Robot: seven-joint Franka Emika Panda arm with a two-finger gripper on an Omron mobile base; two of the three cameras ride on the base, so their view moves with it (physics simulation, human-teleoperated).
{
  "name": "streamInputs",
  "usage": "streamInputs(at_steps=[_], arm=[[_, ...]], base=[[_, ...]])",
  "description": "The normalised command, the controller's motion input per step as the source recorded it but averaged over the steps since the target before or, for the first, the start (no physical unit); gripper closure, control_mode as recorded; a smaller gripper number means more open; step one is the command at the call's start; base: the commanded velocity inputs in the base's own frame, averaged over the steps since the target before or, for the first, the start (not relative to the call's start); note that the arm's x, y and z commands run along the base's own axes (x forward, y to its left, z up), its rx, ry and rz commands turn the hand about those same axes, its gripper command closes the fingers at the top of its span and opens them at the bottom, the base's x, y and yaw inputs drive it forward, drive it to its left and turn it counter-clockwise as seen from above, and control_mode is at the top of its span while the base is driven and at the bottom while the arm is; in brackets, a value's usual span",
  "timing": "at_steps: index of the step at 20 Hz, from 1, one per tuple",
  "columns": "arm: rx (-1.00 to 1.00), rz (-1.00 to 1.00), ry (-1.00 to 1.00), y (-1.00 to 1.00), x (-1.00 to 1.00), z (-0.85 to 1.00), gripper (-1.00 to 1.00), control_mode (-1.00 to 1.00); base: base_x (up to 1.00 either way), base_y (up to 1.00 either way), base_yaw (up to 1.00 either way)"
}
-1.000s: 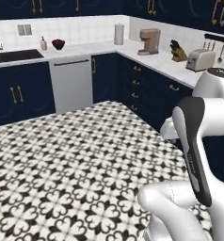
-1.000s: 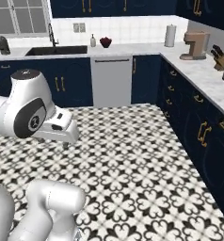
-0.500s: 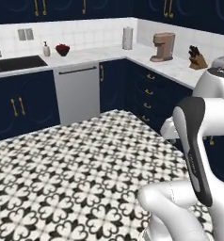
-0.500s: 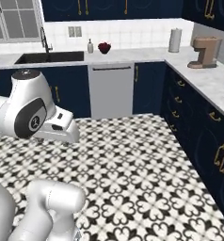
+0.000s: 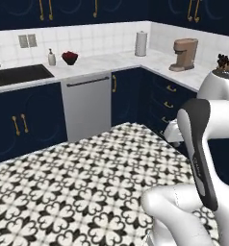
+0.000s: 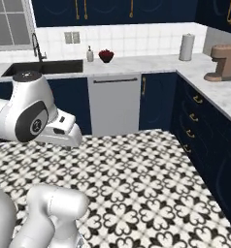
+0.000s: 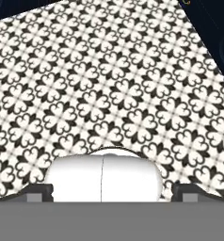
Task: Navigate to the coffee machine.
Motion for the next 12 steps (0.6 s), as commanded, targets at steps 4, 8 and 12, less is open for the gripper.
streamInputs(at_steps=[4, 8, 12], arm=[[0.00, 0.00, 0.00, 0.00, 0.00, 0.00, -1.00, 1.00], [0.00, 0.00, 0.00, 0.00, 0.00, 0.00, -1.00, 1.00], [0.00, 0.00, 0.00, 0.00, 0.00, 0.00, -1.00, 1.00]], base=[[1.00, 0.23, -0.13], [1.00, 0.24, -0.22], [1.00, 0.33, -0.41]])
